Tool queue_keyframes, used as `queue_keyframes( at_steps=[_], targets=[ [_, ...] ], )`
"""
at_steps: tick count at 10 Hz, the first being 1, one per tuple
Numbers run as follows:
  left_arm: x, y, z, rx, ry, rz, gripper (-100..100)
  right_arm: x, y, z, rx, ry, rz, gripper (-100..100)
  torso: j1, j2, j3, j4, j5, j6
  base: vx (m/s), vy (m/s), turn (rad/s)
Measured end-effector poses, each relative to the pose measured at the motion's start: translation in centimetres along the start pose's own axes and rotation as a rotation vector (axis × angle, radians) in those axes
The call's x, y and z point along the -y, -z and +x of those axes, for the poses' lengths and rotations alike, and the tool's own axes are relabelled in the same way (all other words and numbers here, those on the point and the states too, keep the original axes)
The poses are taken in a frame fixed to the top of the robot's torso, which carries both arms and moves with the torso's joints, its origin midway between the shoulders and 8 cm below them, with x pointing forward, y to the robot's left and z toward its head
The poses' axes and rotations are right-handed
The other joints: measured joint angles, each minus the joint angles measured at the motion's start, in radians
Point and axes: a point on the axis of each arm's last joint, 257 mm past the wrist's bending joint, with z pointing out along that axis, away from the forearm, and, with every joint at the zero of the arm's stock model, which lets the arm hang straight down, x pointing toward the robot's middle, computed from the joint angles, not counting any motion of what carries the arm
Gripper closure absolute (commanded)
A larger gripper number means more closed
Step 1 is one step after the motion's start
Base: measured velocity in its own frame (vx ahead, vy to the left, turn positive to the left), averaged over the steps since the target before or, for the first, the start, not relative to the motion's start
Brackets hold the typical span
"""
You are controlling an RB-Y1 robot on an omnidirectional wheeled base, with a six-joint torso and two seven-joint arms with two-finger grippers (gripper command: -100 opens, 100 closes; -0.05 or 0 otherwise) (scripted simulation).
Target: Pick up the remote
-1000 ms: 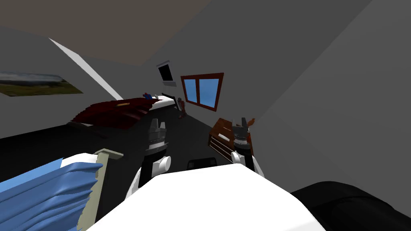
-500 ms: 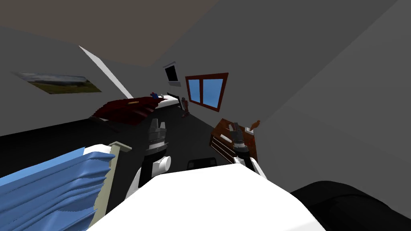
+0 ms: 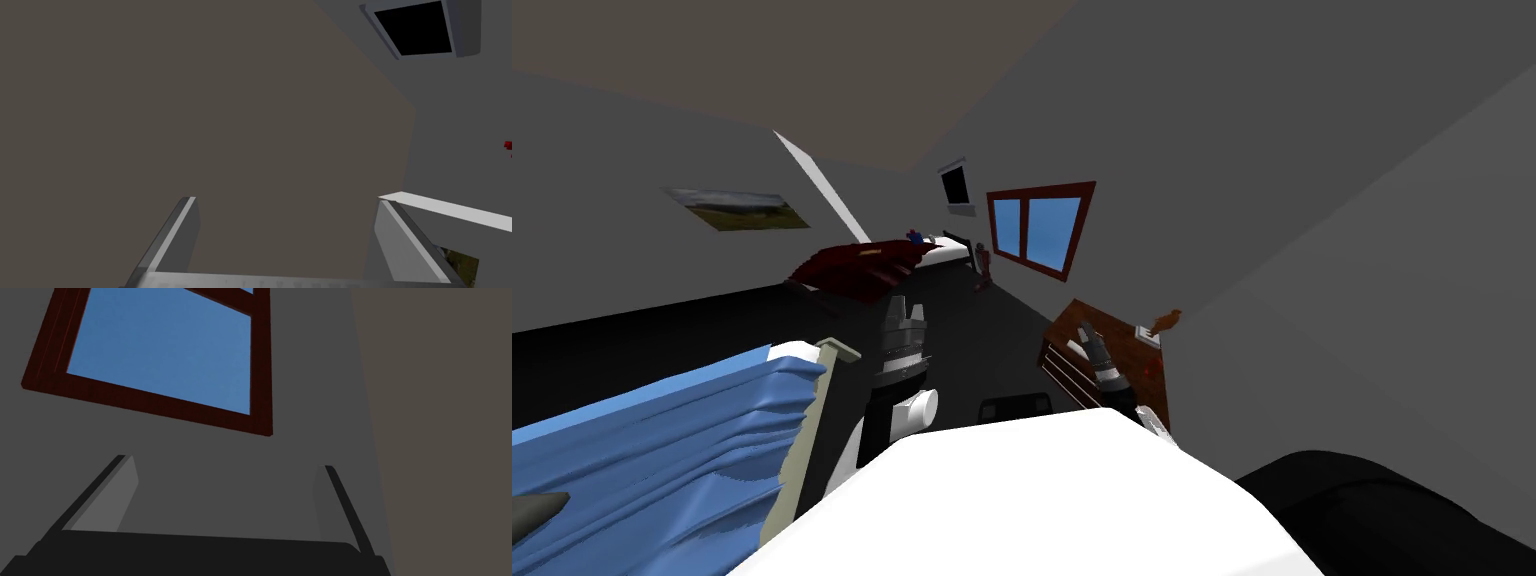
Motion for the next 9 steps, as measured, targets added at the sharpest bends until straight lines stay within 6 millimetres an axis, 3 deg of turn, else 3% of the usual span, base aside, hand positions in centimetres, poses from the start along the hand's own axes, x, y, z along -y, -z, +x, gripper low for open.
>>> queue_keyframes(
  at_steps=[3,7,9],
  targets=[
    [0.0,0.0,0.0,0.000,0.000,0.000,0,4.8,3.3,1.2,-0.081,0.065,0.135,-100,0.000,-0.001,0.000,0.000,0.000,0.000,0.030,-0.016,0.112],
    [0.0,0.0,0.0,0.000,0.000,0.000,0,9.6,7.3,2.7,-0.177,0.137,0.278,-100,0.001,-0.001,0.000,0.000,0.000,0.000,0.030,-0.010,0.140],
    [0.0,0.0,0.0,0.000,0.000,0.000,0,12.7,9.5,2.7,-0.227,0.172,0.356,-100,0.000,-0.001,-0.001,0.000,0.000,0.000,0.031,-0.011,0.131]
  ],
)
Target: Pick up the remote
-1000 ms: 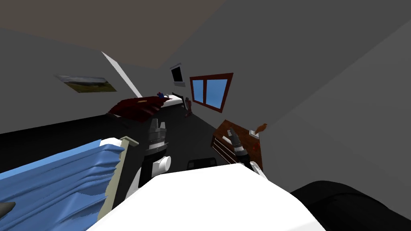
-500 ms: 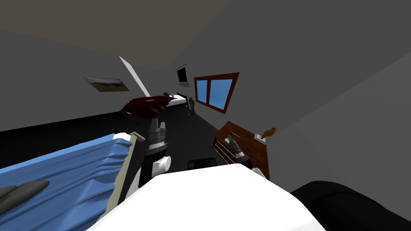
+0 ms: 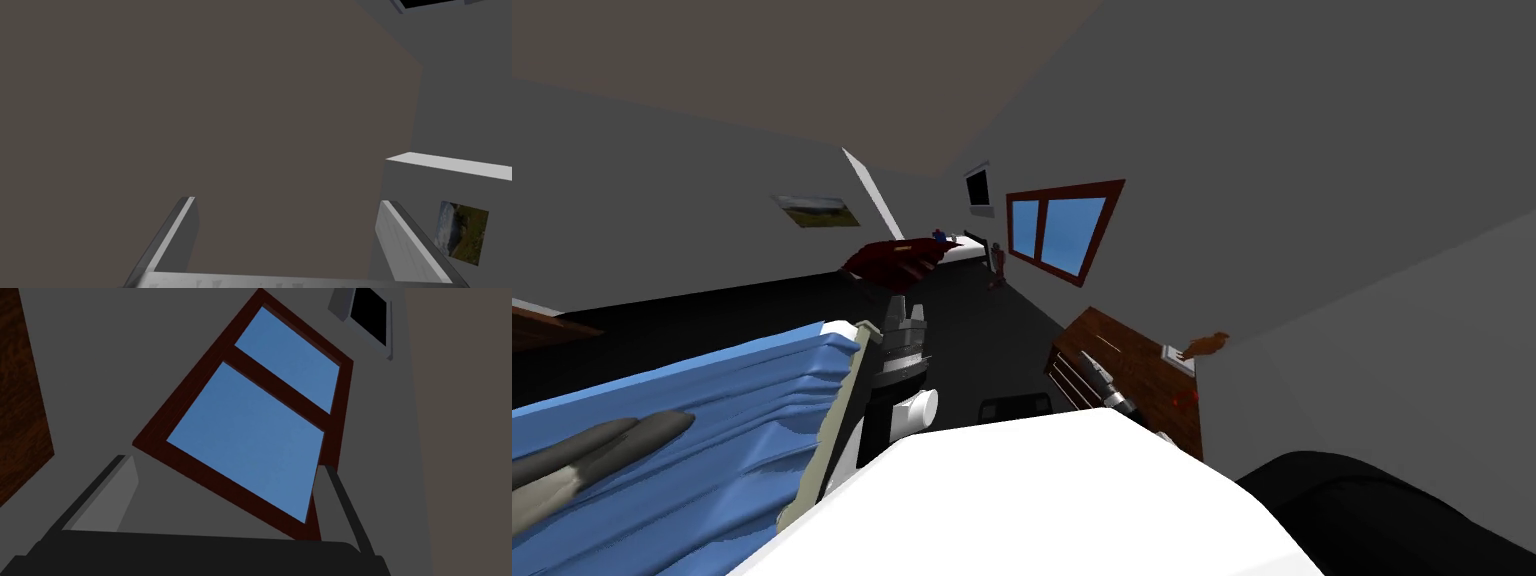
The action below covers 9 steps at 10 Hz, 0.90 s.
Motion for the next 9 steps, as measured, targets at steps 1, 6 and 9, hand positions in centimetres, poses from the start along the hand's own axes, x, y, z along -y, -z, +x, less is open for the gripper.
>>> queue_keyframes(
  at_steps=[1,6,9],
  targets=[
    [0.0,0.0,0.0,0.000,0.000,0.000,0,0.9,0.6,0.8,-0.019,0.010,0.027,-100,0.001,0.001,0.000,0.000,0.000,0.000,0.033,-0.006,0.219],
    [0.0,0.0,0.0,0.000,0.000,0.000,0,7.6,4.6,3.9,-0.158,0.101,0.201,-100,0.001,0.000,0.000,0.000,0.000,0.000,0.036,-0.006,0.134],
    [0.0,0.0,0.0,0.000,0.000,0.000,0,11.5,7.8,6.4,-0.240,0.145,0.291,-100,0.001,0.000,0.000,0.000,0.000,0.001,0.039,-0.009,0.167]
  ],
)
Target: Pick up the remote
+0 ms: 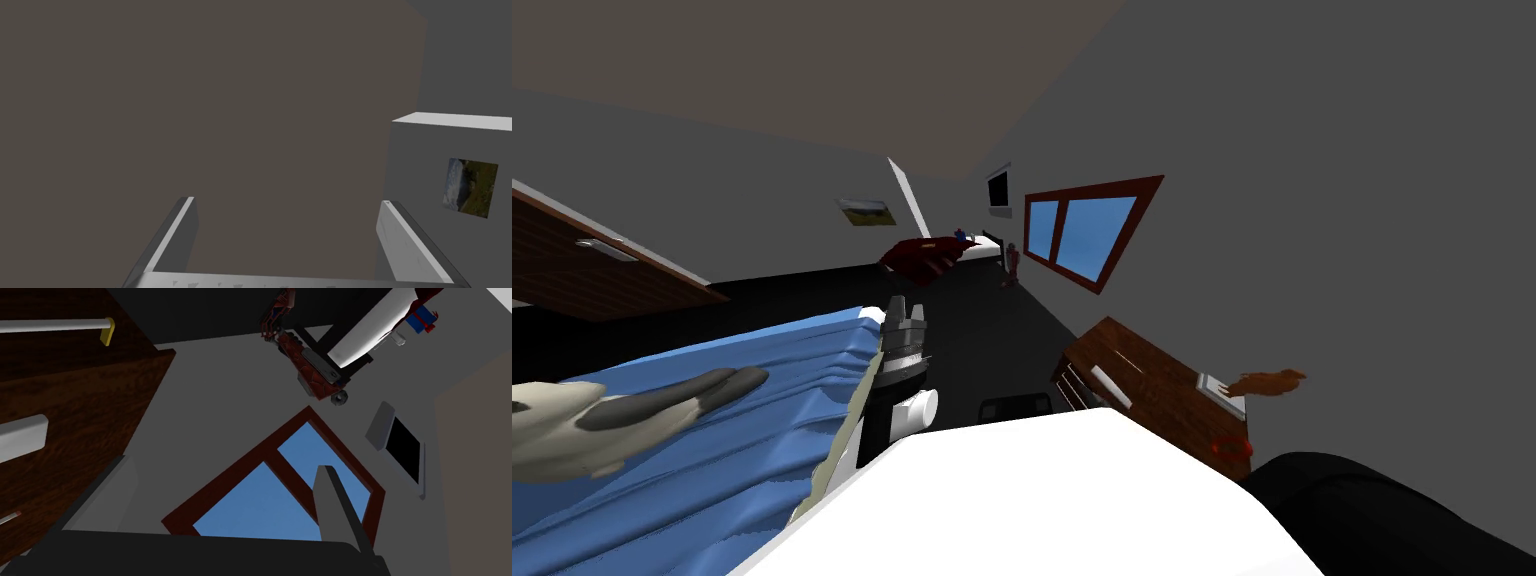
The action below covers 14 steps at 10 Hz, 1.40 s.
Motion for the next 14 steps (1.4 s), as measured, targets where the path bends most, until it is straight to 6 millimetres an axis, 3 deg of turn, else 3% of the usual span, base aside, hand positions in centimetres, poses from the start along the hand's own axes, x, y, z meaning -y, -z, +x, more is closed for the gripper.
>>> queue_keyframes(
  at_steps=[7,14],
  targets=[
    [0.0,0.0,0.0,0.000,0.000,0.000,0,8.9,4.8,6.7,-0.213,0.121,0.199,-100,-0.001,-0.001,0.000,0.000,0.000,0.000,0.041,-0.019,0.142],
    [0.0,0.0,0.0,0.000,0.000,0.000,0,15.7,10.9,12.2,-0.418,0.235,0.358,-100,-0.001,-0.001,0.000,0.000,0.000,0.000,0.045,-0.032,0.150]
  ],
)
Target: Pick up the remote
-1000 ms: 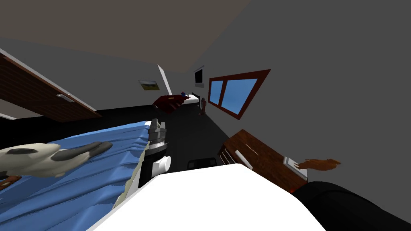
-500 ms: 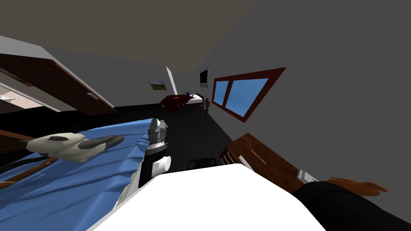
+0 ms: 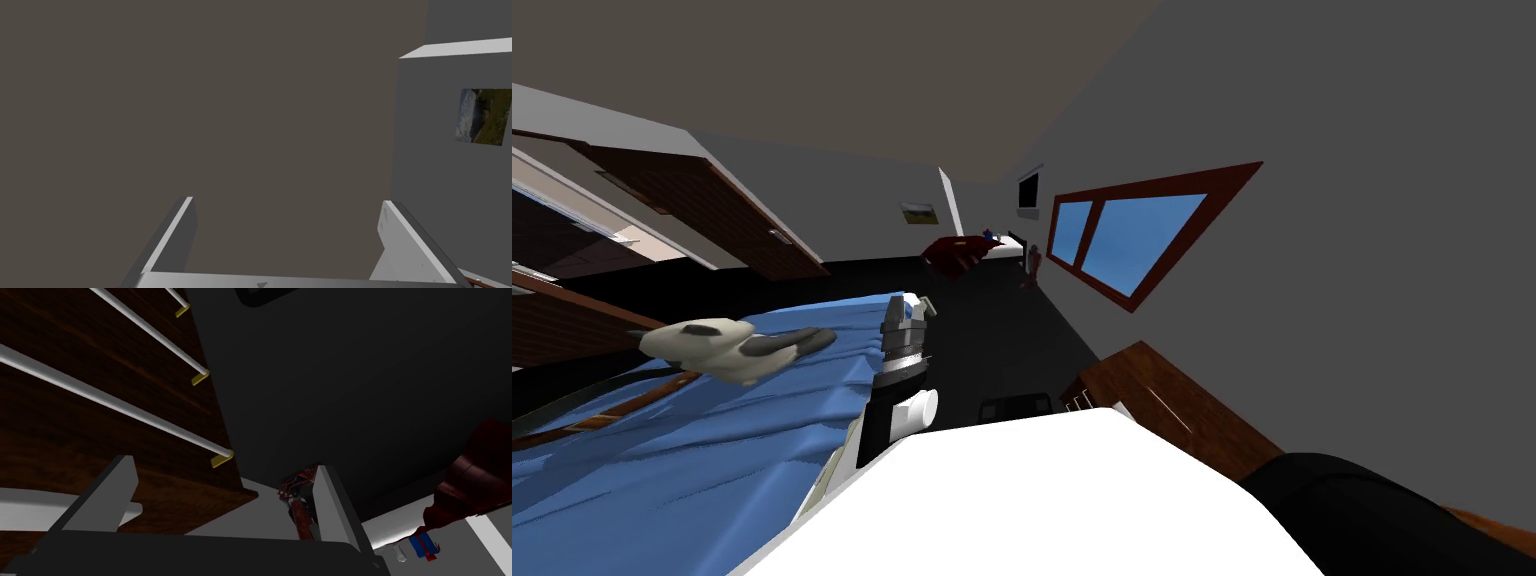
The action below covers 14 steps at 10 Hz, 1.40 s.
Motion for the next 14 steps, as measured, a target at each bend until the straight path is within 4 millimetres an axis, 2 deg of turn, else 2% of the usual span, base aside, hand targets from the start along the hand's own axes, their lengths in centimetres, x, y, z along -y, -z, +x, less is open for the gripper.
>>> queue_keyframes(
  at_steps=[5,7,11,13,14],
  targets=[
    [0.0,0.0,0.0,0.000,0.000,0.000,0,5.3,1.9,6.0,-0.157,0.099,0.108,-100,-0.002,-0.002,-0.001,0.000,-0.001,0.000,0.056,-0.054,0.151],
    [0.0,0.0,0.0,0.000,0.000,0.000,0,7.9,3.5,8.3,-0.231,0.154,0.157,-100,-0.003,-0.003,-0.001,0.000,-0.001,-0.001,0.080,-0.090,0.227],
    [0.0,0.0,0.0,0.000,0.000,0.000,0,10.8,5.2,11.0,-0.320,0.222,0.211,-100,0.001,0.001,0.000,0.000,0.000,0.000,0.030,-0.047,0.093],
    [0.0,0.0,0.0,0.000,0.000,0.000,0,12.9,6.6,12.3,-0.378,0.275,0.242,-100,-0.004,-0.002,-0.001,0.000,-0.001,0.000,0.075,-0.107,0.129],
    [0.0,0.0,0.0,0.000,0.000,0.000,0,13.4,7.1,12.7,-0.405,0.306,0.250,-100,-0.004,-0.003,-0.002,-0.001,-0.001,0.000,0.068,-0.080,0.126]
  ],
)
